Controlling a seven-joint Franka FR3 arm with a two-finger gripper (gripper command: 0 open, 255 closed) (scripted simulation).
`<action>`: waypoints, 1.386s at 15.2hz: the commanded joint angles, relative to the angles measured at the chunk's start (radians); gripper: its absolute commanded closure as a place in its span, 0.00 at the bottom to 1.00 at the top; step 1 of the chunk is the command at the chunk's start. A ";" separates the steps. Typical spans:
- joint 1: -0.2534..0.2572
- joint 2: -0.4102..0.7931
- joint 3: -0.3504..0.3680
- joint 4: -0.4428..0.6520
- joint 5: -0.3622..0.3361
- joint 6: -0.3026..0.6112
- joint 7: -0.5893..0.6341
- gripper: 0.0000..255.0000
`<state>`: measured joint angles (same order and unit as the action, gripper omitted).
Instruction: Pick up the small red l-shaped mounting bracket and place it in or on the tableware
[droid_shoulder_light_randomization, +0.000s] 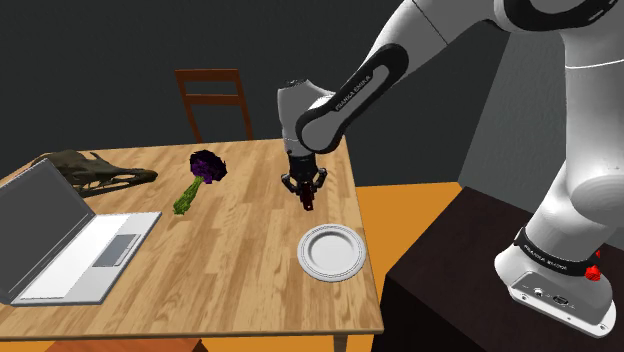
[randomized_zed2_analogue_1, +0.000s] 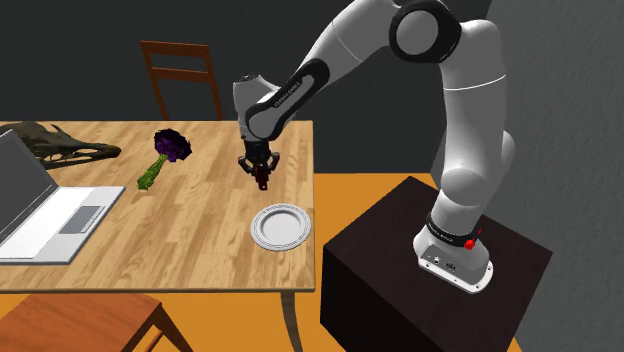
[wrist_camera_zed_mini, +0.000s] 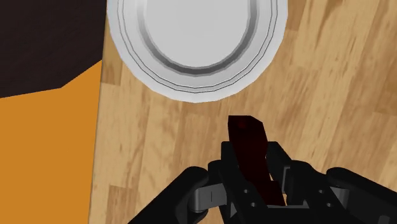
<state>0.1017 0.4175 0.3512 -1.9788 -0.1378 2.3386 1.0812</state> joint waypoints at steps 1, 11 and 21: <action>0.004 -0.065 0.017 -0.100 0.016 0.039 0.021 1.00; 0.052 -0.229 0.090 -0.381 0.077 0.168 0.115 1.00; 0.086 -0.098 0.042 -0.381 -0.019 0.289 0.179 1.00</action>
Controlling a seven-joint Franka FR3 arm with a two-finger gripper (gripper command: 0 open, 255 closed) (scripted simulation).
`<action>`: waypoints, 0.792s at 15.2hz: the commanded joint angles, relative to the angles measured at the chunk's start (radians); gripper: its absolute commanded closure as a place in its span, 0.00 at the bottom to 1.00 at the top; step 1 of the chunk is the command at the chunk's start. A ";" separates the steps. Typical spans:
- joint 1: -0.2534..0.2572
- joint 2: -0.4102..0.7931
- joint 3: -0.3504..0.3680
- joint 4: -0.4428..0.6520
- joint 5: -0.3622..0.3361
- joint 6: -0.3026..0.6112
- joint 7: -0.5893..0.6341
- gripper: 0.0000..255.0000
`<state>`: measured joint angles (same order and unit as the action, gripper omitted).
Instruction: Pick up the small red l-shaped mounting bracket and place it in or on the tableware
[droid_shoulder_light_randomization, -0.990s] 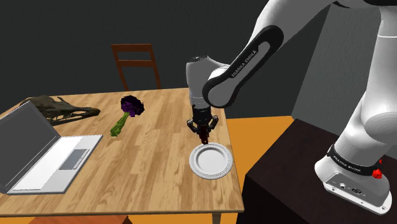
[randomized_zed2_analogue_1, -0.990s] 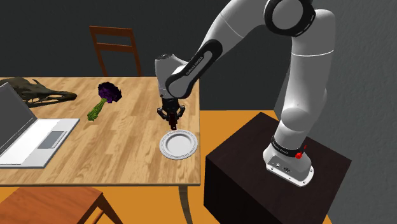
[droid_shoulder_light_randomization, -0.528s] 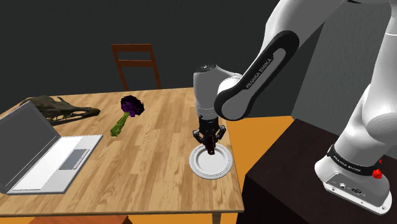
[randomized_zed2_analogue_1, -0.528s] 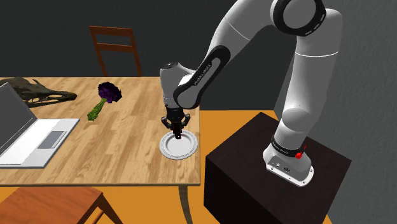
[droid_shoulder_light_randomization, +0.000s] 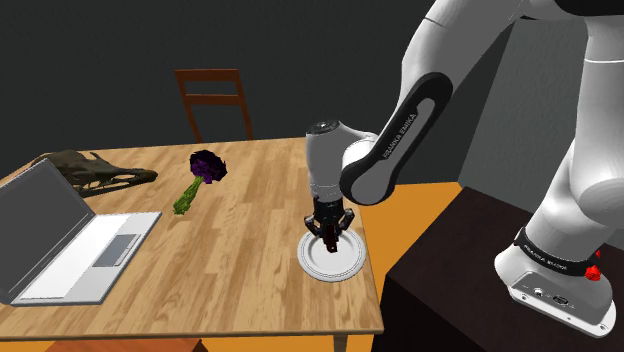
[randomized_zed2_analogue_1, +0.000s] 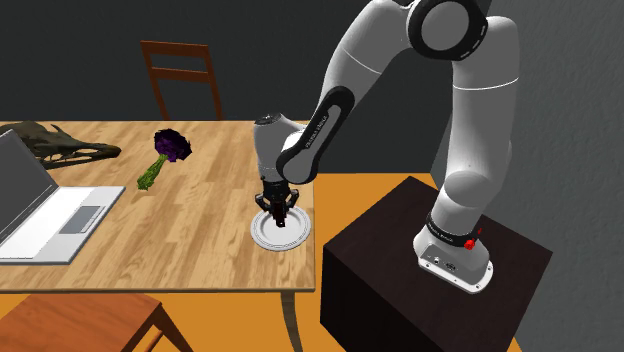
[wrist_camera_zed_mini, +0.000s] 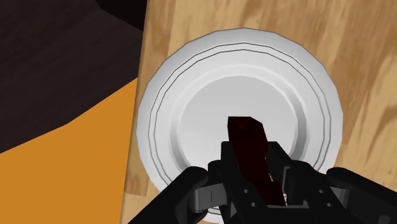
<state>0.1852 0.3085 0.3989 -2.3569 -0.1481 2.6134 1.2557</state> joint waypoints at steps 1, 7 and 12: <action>0.007 0.025 -0.012 -0.001 -0.019 0.025 0.011 1.00; 0.009 0.028 -0.014 -0.001 -0.021 0.028 0.013 1.00; 0.009 0.028 -0.014 -0.001 -0.021 0.028 0.013 0.00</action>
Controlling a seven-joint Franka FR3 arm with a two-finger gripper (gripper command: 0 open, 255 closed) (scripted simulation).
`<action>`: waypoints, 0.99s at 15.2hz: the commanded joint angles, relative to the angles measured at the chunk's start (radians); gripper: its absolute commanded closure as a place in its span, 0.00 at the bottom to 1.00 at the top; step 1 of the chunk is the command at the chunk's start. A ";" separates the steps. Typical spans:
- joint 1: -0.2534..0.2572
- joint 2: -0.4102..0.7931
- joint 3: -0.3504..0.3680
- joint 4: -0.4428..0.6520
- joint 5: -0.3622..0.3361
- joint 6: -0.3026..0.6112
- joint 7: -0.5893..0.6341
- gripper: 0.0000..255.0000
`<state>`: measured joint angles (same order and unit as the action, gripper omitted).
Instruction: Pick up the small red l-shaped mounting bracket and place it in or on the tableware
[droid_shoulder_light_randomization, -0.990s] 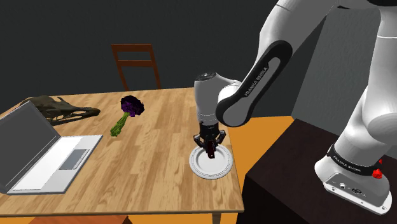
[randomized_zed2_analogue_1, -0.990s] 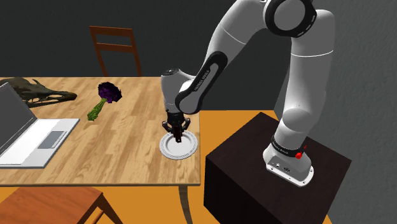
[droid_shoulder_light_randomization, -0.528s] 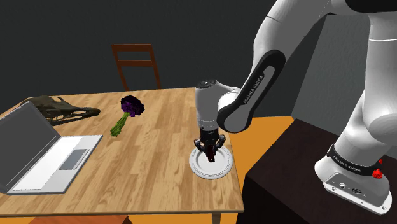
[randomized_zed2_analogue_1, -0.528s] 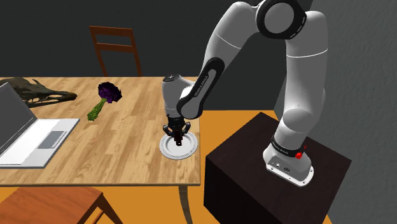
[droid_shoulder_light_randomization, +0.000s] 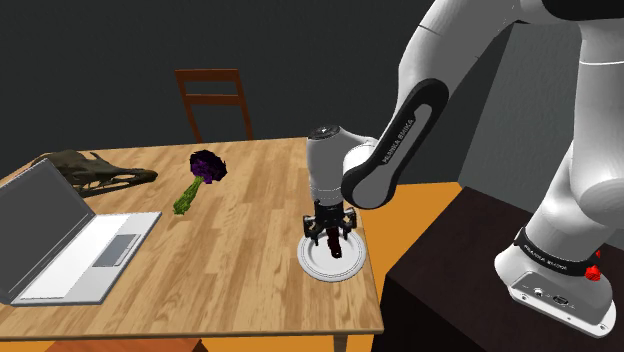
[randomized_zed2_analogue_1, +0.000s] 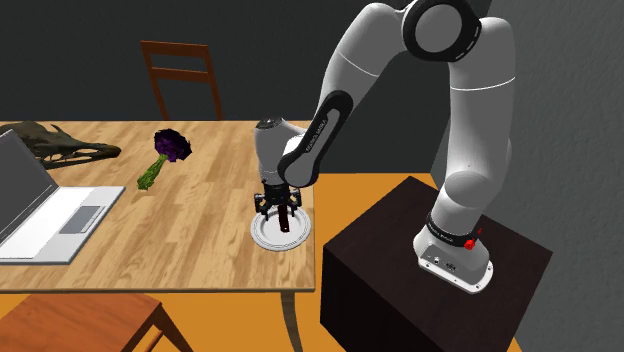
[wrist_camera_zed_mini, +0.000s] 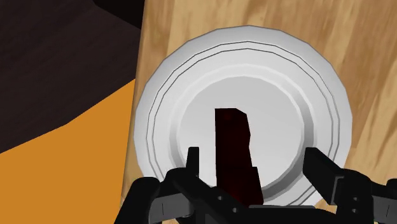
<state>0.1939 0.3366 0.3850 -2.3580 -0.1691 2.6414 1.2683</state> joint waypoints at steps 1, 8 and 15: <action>0.000 0.000 0.000 0.000 0.000 0.000 0.000 0.00; -0.042 -0.122 0.052 0.000 0.089 -0.114 -0.063 0.00; -0.041 -0.122 0.052 0.000 0.089 -0.114 -0.063 0.00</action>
